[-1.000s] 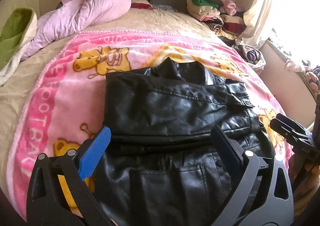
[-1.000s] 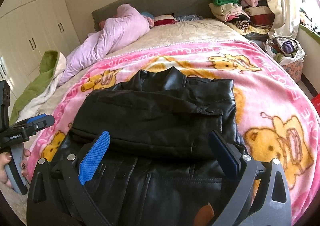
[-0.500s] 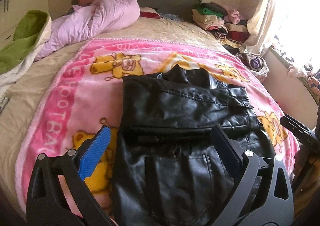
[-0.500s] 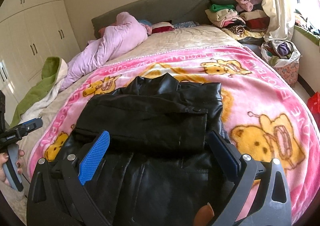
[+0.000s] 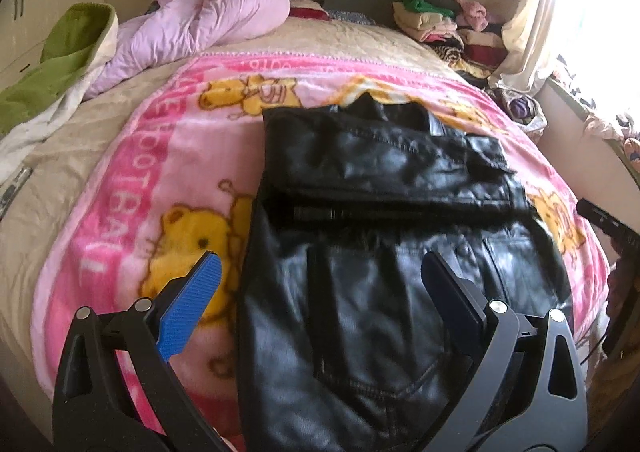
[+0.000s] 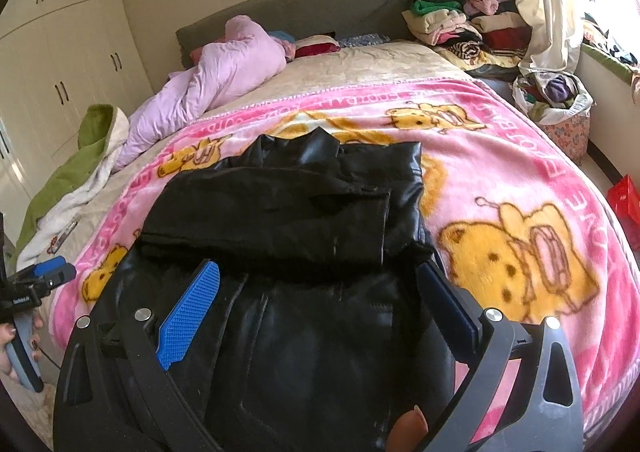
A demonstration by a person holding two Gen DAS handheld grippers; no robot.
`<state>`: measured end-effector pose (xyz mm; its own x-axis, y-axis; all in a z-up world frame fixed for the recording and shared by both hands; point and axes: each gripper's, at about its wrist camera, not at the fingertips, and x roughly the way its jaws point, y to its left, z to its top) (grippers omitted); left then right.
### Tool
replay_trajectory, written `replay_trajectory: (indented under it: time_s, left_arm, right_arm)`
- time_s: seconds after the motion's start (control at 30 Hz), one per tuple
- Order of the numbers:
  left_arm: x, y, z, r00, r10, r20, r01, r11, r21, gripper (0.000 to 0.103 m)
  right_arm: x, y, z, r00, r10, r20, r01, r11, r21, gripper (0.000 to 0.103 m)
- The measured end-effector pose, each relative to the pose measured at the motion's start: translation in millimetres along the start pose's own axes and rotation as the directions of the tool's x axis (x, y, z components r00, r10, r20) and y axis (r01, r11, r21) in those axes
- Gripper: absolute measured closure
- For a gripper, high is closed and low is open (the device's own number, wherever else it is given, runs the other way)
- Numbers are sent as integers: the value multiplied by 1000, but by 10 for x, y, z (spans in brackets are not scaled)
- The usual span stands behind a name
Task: Fold large clothes
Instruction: 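Move both grippers along the jacket toward its long side edge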
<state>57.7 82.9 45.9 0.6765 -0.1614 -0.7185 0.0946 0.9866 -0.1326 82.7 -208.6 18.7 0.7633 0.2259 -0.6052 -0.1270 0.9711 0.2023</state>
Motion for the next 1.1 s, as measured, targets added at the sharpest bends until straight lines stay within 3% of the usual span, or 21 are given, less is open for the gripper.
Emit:
replay_trajectory:
  time_s: [0.8, 1.1]
  left_arm:
    - [122, 294, -705, 986, 37, -159, -49, 996, -71, 9]
    - [131, 431, -915, 977, -31, -209, 3, 991, -136, 9]
  right_arm:
    - [-100, -57, -470, 996, 2, -92, -5, 1000, -30, 4]
    - [-125, -101, -636, 990, 6, -142, -15, 998, -58, 4]
